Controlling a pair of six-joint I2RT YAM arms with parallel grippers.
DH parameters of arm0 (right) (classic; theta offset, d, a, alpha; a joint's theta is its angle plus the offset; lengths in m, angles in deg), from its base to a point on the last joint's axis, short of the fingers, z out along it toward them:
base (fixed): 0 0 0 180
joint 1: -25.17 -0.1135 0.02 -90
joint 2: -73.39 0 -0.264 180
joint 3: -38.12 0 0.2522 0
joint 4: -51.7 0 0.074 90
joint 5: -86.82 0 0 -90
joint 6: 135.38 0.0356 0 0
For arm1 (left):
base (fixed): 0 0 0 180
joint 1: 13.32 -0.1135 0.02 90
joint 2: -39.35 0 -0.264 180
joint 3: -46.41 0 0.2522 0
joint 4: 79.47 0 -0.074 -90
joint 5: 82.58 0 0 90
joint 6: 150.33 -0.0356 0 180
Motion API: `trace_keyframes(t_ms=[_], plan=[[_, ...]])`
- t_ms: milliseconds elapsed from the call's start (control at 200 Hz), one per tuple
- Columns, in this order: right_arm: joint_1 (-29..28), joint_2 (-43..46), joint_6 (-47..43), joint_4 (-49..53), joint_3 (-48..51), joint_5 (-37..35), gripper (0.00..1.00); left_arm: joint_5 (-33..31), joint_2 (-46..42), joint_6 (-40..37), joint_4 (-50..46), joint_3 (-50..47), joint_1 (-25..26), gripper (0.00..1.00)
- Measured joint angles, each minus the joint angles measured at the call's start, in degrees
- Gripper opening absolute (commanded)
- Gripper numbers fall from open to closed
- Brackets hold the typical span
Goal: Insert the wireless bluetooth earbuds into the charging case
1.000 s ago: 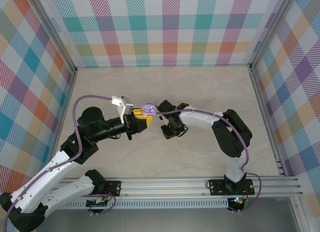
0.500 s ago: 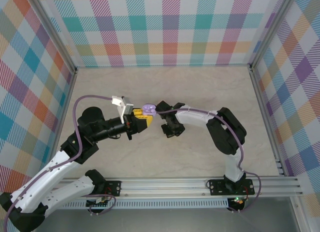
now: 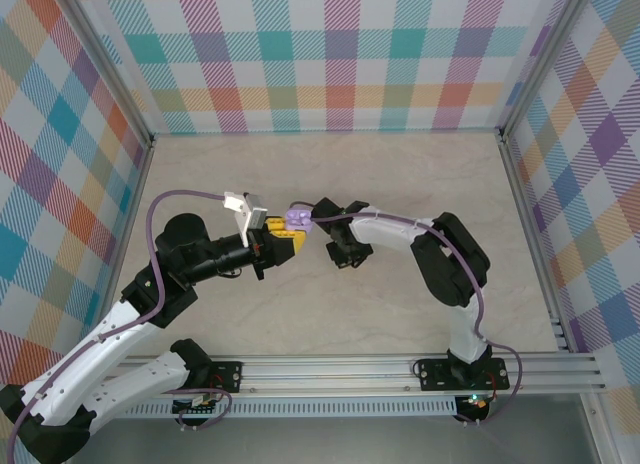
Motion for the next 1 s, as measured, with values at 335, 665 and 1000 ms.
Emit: trace_keyframes(t_ms=[335, 665, 1000], plan=[[2.6, 6.2, 4.2, -3.9, 2.1, 8.9, 0.38, 0.0, 0.0, 0.0, 0.0, 0.0, 0.0, 0.0], [3.4, -0.7, 10.8, -3.8, -0.6, 11.8, 0.38, 0.0, 0.0, 0.0, 0.1, 0.0, 0.0, 0.0], [3.4, -3.3, 11.6, -1.1, -4.0, 11.8, 0.38, 0.0, 0.0, 0.0, 0.1, 0.0, 0.0, 0.0]])
